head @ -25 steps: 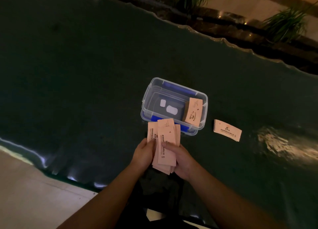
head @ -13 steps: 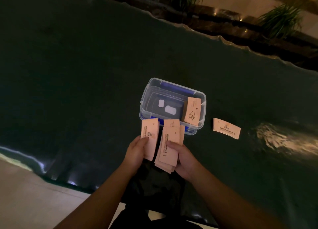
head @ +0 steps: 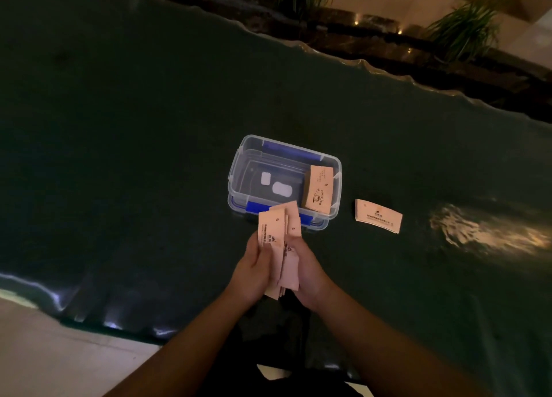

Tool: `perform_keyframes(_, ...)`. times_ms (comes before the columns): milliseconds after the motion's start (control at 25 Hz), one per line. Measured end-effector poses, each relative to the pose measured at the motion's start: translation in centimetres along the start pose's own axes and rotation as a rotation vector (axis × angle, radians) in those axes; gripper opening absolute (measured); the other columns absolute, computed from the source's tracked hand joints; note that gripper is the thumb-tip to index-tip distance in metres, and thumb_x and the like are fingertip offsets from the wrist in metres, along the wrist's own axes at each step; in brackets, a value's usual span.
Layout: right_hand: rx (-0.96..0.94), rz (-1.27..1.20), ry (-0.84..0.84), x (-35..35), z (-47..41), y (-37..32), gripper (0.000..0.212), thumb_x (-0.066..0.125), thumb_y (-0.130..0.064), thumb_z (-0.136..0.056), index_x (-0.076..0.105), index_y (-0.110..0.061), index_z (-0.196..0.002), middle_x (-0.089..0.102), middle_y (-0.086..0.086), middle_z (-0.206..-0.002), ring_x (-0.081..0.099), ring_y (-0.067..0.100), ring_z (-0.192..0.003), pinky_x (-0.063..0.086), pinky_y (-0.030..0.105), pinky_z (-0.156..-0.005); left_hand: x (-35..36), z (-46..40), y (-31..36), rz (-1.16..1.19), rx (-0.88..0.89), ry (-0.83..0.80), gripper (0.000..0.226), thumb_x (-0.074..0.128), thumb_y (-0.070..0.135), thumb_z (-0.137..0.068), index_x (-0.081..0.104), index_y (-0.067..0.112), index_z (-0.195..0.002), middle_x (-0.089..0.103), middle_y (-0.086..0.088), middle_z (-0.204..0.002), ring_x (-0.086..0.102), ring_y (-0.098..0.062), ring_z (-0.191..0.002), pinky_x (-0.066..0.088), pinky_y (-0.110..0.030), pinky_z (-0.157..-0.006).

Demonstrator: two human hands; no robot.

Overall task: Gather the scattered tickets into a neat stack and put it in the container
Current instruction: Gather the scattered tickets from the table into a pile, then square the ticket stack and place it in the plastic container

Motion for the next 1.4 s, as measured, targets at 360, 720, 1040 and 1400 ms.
perform_keyframes(360, -0.112, 0.171, -0.017, -6.6, 2.1, -1.8, 0.053, 0.075, -0.038, -0.094, 0.057, -0.031, -0.144, 0.072, -0.003, -0.132, 0.071, 0.017, -0.117, 0.054, 0.049, -0.108, 8.2, 1.6, 1.6, 0.136, -0.016, 0.05, 0.05, 0.047, 0.048, -0.103, 0.043, 0.042, -0.153, 0.058, 0.003, -0.146, 0.063, -0.016, -0.125, 0.053, -0.044, -0.104)
perform_keyframes(720, 0.032, 0.483, -0.248, -19.0, 5.7, -8.5, 0.05, 0.075, -0.06, -0.087, 0.073, -0.027, -0.125, 0.084, 0.004, -0.108, 0.081, 0.019, -0.098, 0.059, 0.035, -0.08, 16.9, 1.5, 4.2, 0.377, -0.179, -0.157, 0.043, 0.07, 0.031, -0.09, 0.066, 0.017, -0.129, 0.079, -0.012, -0.118, 0.076, -0.026, -0.108, 0.057, -0.044, -0.091)
perform_keyframes(1040, -0.113, 0.106, -0.181, -25.6, 7.2, -10.5, 0.038, 0.063, -0.048, -0.098, 0.08, -0.025, -0.123, 0.078, 0.012, -0.125, 0.073, 0.028, -0.112, 0.055, 0.049, -0.1, 22.3, 0.0, 4.9, 0.715, -0.2, -0.046, 0.04, 0.07, 0.025, -0.087, 0.065, 0.019, -0.126, 0.081, -0.013, -0.109, 0.078, -0.029, -0.101, 0.063, -0.046, -0.082)
perform_keyframes(1400, -0.27, -0.197, 0.135, -24.6, 4.8, -10.1, 0.047, 0.082, -0.02, -0.089, 0.062, -0.021, -0.131, 0.083, 0.004, -0.114, 0.079, 0.02, -0.103, 0.061, 0.043, -0.082, 23.3, -4.7, 6.7, 0.611, -0.149, -0.156, 0.049, 0.077, 0.019, -0.085, 0.062, 0.024, -0.132, 0.079, -0.009, -0.118, 0.075, -0.026, -0.111, 0.058, -0.048, -0.095)
Point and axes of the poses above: each hand's wrist, its own z-axis away from the middle knuckle, its own x-axis out of the palm, y = z × x, the point moved 2 cm from there along -z, towards the middle knuckle
